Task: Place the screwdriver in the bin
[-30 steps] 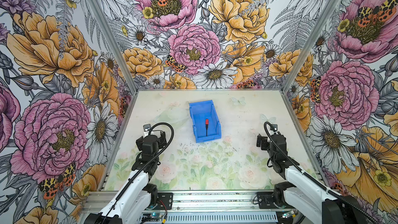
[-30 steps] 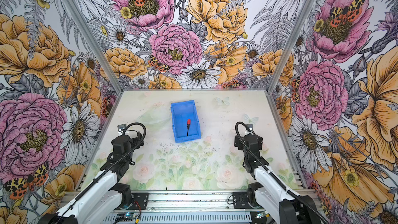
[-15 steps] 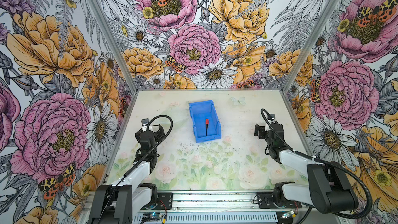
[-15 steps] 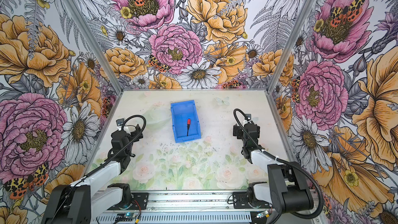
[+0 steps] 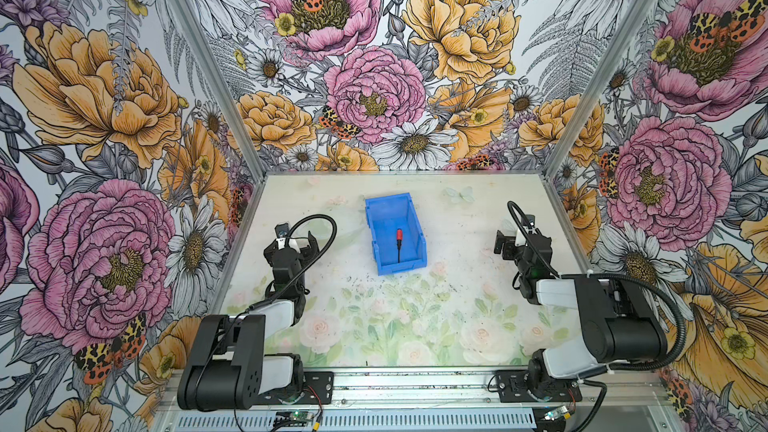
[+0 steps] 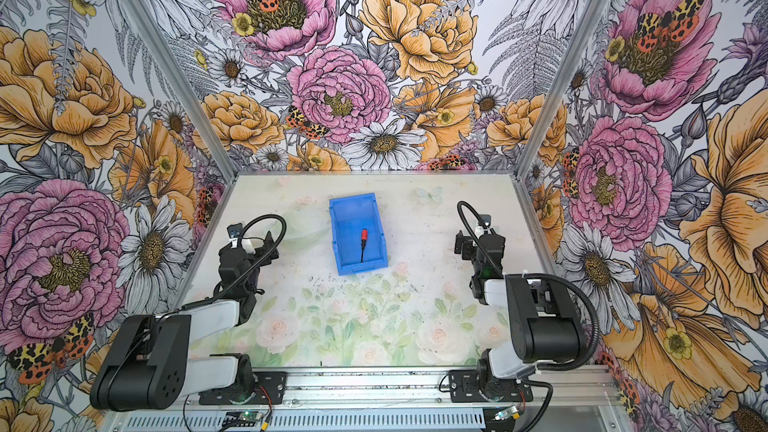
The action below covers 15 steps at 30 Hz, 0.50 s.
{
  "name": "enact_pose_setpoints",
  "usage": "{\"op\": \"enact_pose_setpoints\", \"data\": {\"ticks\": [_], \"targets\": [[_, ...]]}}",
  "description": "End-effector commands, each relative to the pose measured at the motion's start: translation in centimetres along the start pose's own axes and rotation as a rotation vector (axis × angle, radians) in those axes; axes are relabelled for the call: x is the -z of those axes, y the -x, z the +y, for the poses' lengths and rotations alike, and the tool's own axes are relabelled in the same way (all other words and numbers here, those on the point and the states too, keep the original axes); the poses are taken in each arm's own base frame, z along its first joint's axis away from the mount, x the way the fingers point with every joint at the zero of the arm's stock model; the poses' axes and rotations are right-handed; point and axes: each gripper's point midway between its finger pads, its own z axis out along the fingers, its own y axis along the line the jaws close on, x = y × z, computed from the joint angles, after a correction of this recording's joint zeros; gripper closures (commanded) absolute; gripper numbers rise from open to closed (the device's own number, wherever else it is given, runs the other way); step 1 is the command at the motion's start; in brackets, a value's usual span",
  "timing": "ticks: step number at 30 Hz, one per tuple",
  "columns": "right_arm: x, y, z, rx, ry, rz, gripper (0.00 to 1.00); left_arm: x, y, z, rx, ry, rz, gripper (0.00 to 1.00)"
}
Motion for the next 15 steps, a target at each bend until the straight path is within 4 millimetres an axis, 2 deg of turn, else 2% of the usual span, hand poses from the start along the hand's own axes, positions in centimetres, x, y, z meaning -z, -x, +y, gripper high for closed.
{"op": "enact_pose_setpoints", "data": {"ticks": [1, 6, 8, 15], "targets": [[0.2, 2.2, 0.1, -0.027, 0.01, -0.093, 0.0, -0.7, 2.3, -0.7, 0.02, -0.039, -0.101, 0.01], [0.1, 2.2, 0.1, -0.027, 0.009, -0.093, 0.01, -1.7, 1.0, -0.6, 0.026, -0.039, -0.097, 0.01], [0.1, 2.3, 0.1, -0.026, 0.008, -0.094, 0.0, -2.1, 0.4, -1.4, 0.015, -0.085, -0.099, 0.01], [0.2, 2.3, 0.1, -0.026, 0.009, -0.099, 0.01, -3.1, 0.2, -1.0, 0.0, -0.003, -0.051, 0.01]]}}
